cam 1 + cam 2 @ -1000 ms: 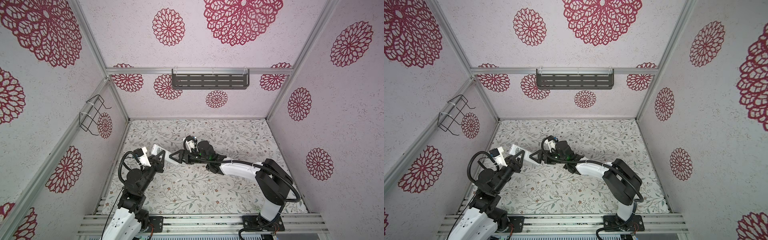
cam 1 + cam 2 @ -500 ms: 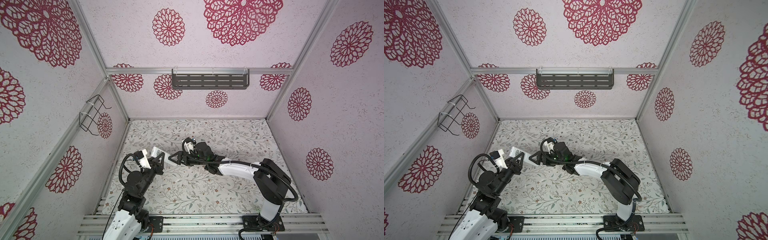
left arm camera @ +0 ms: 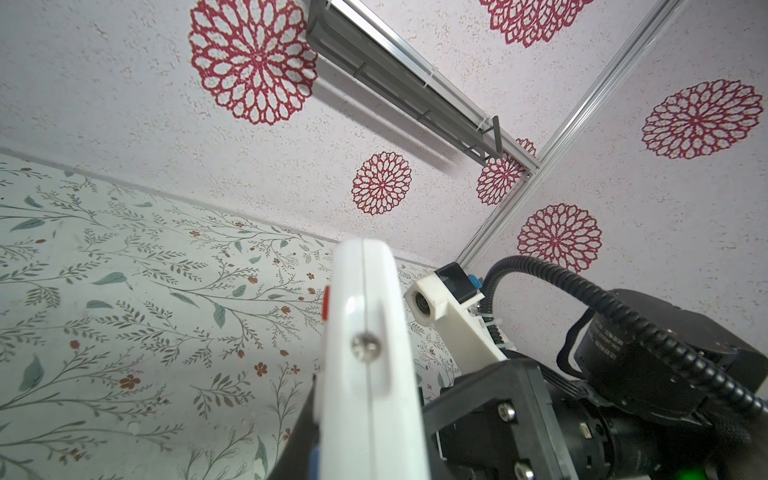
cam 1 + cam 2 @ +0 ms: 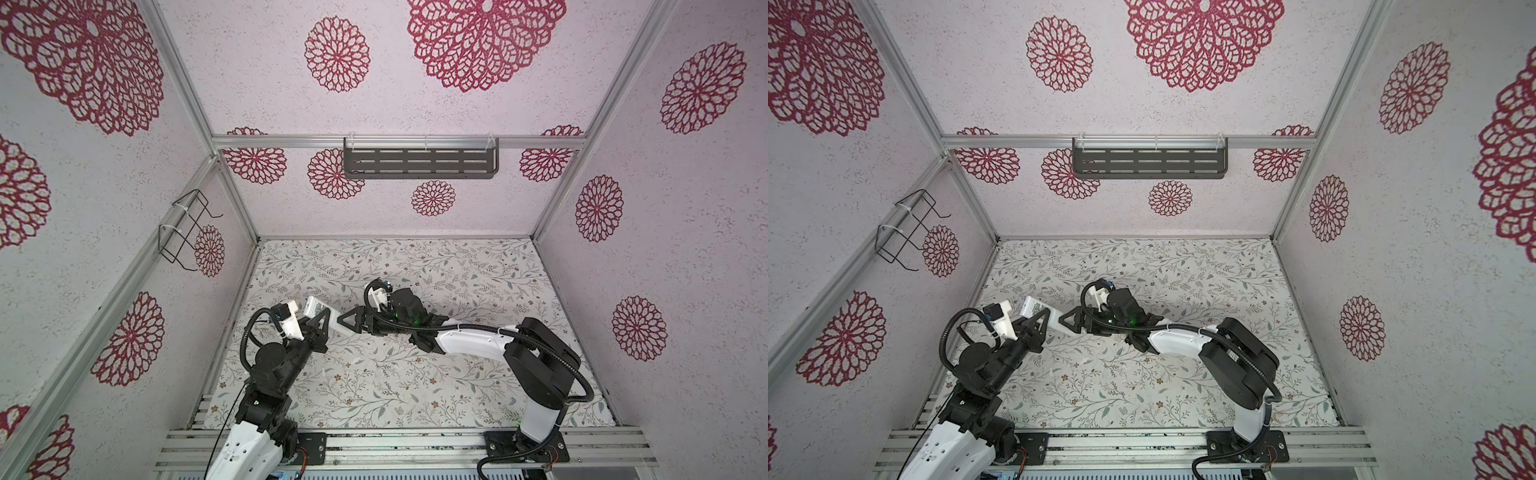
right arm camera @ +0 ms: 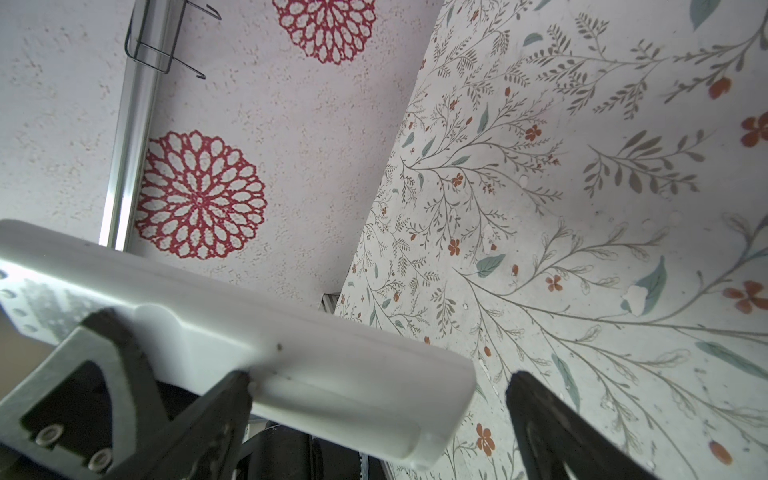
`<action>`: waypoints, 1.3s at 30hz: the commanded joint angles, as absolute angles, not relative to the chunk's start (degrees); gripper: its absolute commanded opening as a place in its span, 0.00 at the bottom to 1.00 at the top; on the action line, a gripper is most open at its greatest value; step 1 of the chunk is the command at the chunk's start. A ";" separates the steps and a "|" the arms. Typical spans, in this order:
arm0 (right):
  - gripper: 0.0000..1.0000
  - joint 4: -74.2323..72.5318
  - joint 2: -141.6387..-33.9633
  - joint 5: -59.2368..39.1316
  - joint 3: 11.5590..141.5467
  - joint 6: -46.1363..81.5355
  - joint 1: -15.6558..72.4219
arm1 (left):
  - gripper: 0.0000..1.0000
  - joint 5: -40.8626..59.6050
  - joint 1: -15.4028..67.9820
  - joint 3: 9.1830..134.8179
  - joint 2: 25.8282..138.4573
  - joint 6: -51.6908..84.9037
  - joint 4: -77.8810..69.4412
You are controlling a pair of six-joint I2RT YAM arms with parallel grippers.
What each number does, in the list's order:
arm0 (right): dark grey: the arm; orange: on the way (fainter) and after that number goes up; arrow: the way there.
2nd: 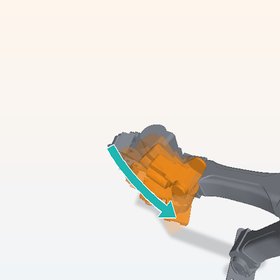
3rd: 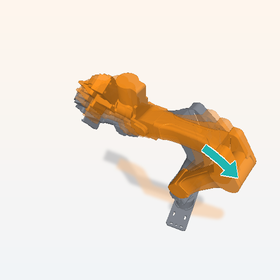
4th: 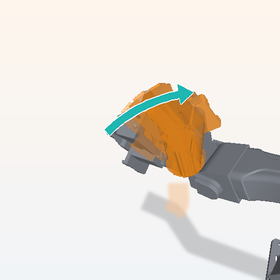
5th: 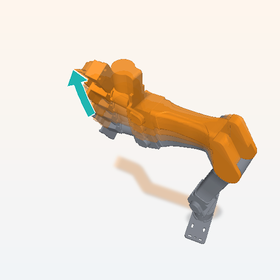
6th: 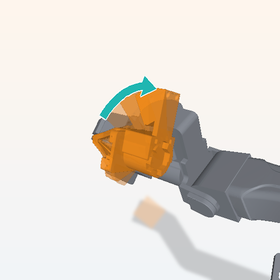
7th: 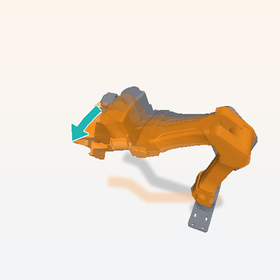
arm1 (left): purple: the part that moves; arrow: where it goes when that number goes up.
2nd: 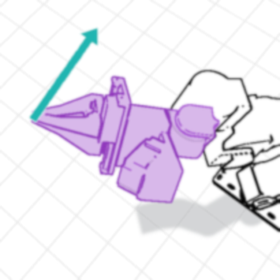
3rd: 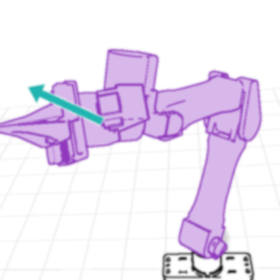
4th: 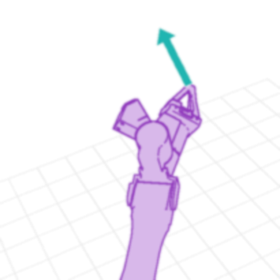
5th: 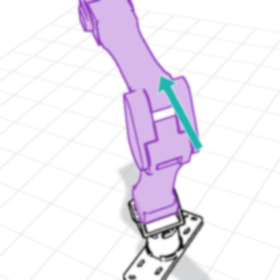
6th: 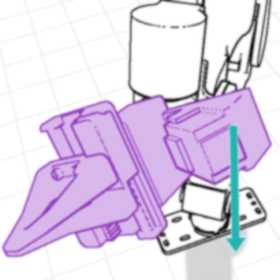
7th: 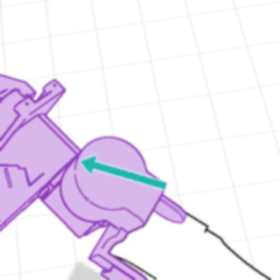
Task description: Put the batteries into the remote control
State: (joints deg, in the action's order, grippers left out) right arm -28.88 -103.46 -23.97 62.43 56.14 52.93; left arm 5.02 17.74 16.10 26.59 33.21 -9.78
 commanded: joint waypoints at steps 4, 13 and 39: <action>0.99 -25.31 -103.51 -17.14 60.09 56.52 51.59 | 0.00 3.66 18.41 17.92 24.43 32.18 -15.18; 0.99 -25.39 -101.49 -16.45 58.49 55.80 51.51 | 0.00 2.96 18.40 17.79 24.93 31.99 -15.03; 0.99 -24.76 -98.39 -18.40 61.11 50.49 51.59 | 0.00 4.24 18.43 18.95 27.18 31.99 -14.19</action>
State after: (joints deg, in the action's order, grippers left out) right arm -28.42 -100.36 -21.17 59.27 53.43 52.88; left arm 3.01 18.44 16.12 27.40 31.70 -8.40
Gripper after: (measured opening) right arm 0.990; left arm 0.224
